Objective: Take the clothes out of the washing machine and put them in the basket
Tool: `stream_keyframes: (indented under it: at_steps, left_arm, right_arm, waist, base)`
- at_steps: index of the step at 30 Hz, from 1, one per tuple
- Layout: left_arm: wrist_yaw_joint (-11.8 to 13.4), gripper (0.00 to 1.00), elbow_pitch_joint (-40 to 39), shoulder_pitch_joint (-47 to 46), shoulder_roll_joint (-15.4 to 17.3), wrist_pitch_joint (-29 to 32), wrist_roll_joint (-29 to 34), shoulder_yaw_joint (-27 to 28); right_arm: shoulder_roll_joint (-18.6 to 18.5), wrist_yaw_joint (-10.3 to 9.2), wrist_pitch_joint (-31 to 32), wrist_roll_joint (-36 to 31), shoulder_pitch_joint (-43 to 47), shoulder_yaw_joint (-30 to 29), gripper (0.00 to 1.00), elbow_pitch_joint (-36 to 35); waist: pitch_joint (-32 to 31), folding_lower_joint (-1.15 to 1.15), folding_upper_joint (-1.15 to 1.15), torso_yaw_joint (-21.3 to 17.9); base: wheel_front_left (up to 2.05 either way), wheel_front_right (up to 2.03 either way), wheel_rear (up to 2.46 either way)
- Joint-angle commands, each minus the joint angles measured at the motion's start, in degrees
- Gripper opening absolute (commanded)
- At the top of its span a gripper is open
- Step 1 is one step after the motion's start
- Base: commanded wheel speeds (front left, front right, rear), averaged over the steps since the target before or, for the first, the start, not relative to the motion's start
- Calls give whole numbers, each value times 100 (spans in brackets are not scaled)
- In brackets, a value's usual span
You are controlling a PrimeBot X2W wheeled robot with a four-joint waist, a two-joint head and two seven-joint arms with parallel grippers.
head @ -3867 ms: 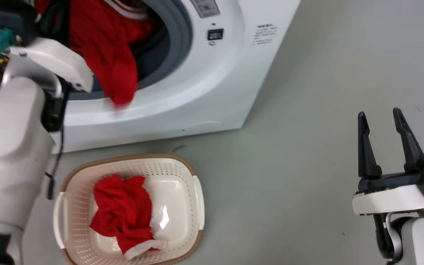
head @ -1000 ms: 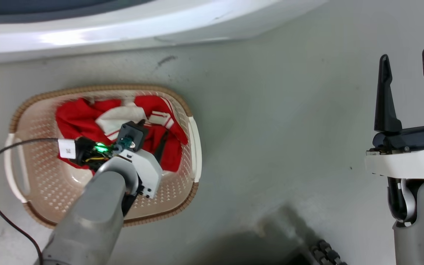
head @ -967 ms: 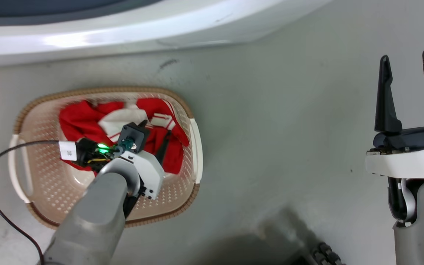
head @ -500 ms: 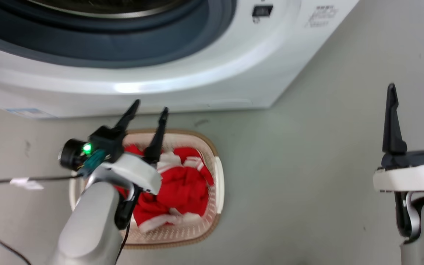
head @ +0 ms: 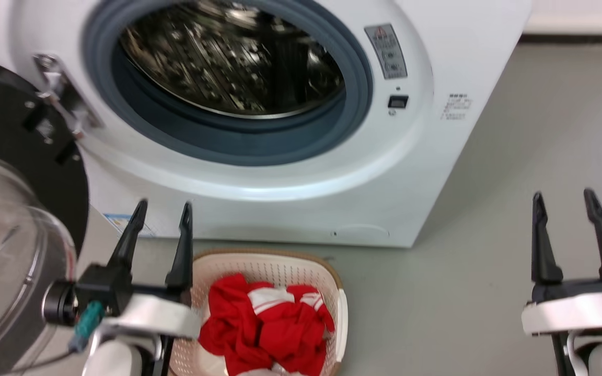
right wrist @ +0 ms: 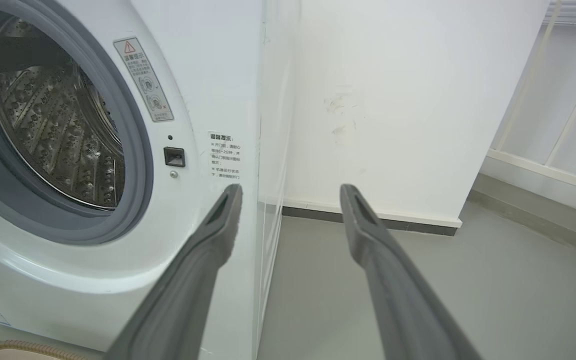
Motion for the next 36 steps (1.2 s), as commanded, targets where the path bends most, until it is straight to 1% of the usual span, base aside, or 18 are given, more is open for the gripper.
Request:
stream_keyframes:
  at_steps: [1,7,13,16,20,36]
  left_arm:
    - [68,100,-129,210,-49,-13,137,76]
    - [382,100,-465,881,-213,-13,513,254]
    - [542,100,-506,1404,-267,-13,758,320]
    - [620,100,-570,1543,-297,-13,759,363]
    - [605,100,-578,1635,-311,-13,808,333]
    - [582,100,-546,1503,-280,-13,846,274]
  right_arm:
    - [-3,-6,-11,43,167,18,100,-46]
    - [-3,-6,-11,127,691,90,100,-179]
    - [-2,-6,-11,242,1051,131,100,-262]
    - [-2,-6,-11,287,1134,148,100,-340]
    - [-2,-6,-11,326,1171,138,100,-359]
    - [-2,-6,-11,376,1072,174,100,-287]
  waist:
    - [-323,2,0,136]
    - [-637,2,0,109]
    - [-940,2,0,-22]
    - [-1004,2,0,-86]
    - [-1038,2,0,-132]
    - [-997,2,0,-222]
  base:
    - [0,0,0]
    - [0,0,0]
    - [0,0,0]
    - [0,0,0]
    - [0,0,0]
    - [0,0,0]
